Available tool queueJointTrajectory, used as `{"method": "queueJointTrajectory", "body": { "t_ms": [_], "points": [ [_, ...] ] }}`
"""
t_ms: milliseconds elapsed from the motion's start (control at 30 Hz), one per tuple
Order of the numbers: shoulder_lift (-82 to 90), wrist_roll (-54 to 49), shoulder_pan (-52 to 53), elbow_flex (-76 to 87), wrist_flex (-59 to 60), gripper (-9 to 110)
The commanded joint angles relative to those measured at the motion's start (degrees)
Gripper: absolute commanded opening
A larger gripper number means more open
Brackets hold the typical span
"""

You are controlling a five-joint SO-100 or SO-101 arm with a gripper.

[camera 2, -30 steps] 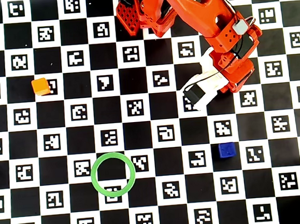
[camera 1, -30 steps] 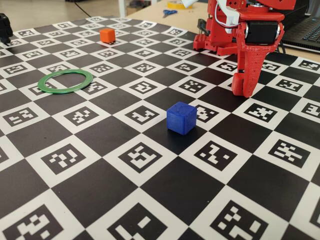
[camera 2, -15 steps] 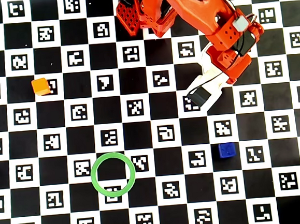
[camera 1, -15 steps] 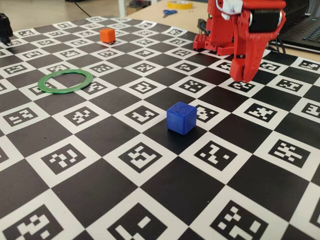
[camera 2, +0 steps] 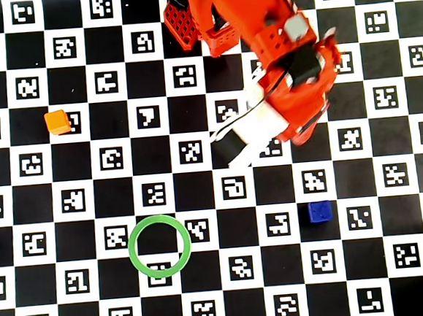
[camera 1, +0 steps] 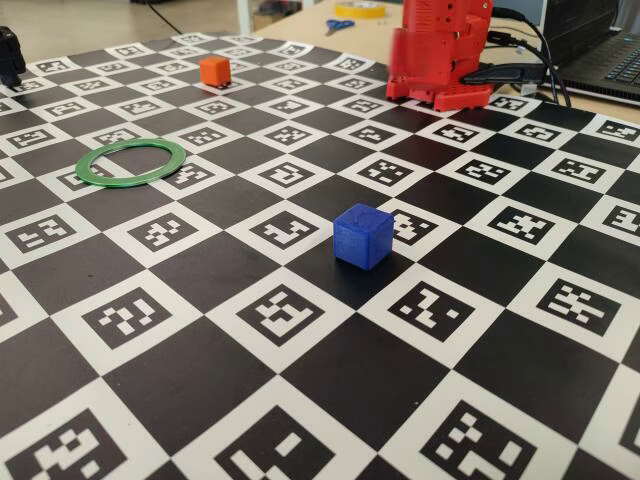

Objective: Grab the red cube then put it in the green circle then put the blue cube on top and finally the orange cube on top

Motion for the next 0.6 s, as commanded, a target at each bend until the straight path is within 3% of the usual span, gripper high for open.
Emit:
{"method": "queueJointTrajectory", "body": {
  "t_ms": [0, 567],
  "points": [
    [-4.75, -1.32, 8.88, -16.7, 2.9, -3],
    [-28.39, -5.89, 23.47, -48.96, 8.61, -3]
  ]
}}
